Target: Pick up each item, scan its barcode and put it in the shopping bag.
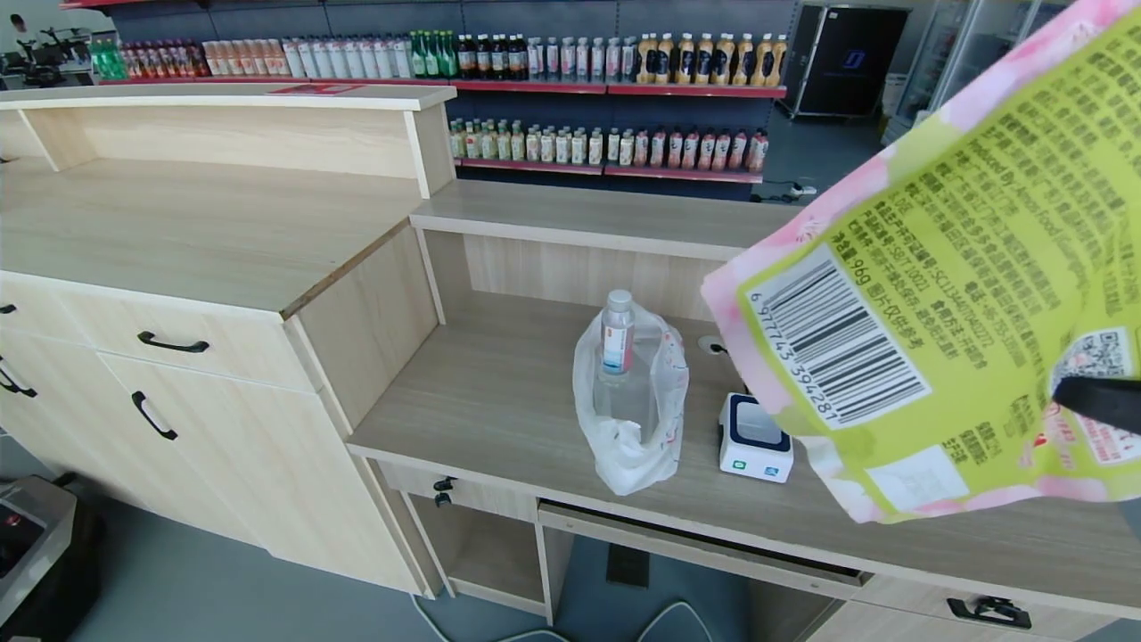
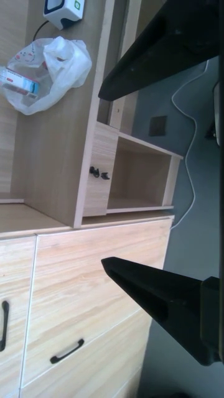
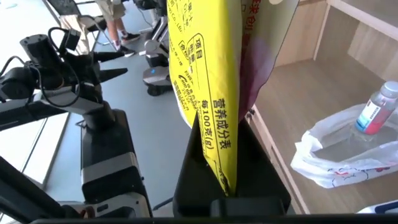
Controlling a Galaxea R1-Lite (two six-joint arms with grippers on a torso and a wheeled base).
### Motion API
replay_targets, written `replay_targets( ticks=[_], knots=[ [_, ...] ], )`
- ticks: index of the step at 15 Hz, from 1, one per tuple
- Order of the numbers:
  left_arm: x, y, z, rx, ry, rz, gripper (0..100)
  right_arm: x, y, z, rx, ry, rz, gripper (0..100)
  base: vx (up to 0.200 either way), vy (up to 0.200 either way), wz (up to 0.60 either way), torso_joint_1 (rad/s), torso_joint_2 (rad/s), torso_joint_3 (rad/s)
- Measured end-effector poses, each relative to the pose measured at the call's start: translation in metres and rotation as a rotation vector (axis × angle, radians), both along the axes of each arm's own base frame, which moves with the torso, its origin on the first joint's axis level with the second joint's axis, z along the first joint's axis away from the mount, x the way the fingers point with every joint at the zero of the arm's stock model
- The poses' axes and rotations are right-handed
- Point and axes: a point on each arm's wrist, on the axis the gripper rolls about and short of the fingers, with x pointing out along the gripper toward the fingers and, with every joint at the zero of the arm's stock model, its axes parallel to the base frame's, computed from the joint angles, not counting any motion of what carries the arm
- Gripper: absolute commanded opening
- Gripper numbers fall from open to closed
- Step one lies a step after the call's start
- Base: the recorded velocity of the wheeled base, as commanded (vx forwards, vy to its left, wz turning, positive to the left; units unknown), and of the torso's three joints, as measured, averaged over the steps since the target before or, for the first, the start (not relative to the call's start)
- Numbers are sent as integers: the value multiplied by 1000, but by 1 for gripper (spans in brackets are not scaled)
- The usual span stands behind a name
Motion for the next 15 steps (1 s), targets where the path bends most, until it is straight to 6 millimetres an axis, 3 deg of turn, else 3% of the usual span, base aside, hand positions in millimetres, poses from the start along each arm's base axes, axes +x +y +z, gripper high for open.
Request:
replay_targets(
  ticks=[15],
  knots=[
    [0, 0, 0, 0, 0, 0, 100, -32, -12, -8, 3, -18, -10, 0, 0, 0, 0, 0, 0, 0]
  ],
)
